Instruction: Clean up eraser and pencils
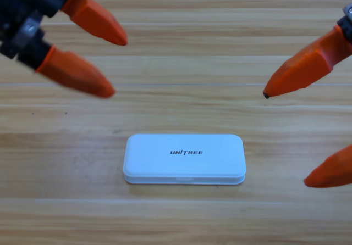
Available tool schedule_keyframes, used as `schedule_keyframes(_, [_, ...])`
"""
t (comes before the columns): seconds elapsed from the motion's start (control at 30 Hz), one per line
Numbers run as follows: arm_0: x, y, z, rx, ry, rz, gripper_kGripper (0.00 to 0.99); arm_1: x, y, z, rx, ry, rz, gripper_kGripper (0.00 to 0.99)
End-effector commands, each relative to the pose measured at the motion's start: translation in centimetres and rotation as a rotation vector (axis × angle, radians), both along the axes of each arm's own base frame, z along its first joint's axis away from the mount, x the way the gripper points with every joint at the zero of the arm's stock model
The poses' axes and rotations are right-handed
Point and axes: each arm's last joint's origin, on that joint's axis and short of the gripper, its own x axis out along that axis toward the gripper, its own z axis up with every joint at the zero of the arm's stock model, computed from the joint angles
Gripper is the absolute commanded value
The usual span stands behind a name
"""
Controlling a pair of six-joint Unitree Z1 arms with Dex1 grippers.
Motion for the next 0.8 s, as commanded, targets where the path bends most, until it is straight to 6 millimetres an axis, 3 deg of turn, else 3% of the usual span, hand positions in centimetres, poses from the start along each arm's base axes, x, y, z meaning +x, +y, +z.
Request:
schedule_keyframes(0.03, [-3.9,-1.1,0.7,-0.058,0.072,-0.132,0.99,0.7,0.0,-1.1,-0.016,0.039,-0.023,0.904])
schedule_keyframes(0.3, [-3.5,-2.5,-0.6,-0.032,0.164,-0.116,0.99,0.7,0.0,-1.2,-0.017,0.04,-0.023,0.904])
schedule_keyframes(0.8, [-3.7,-1.8,-2.7,-0.054,0.125,-0.025,0.99,0.7,0.0,-1.2,-0.017,0.04,-0.023,0.904])
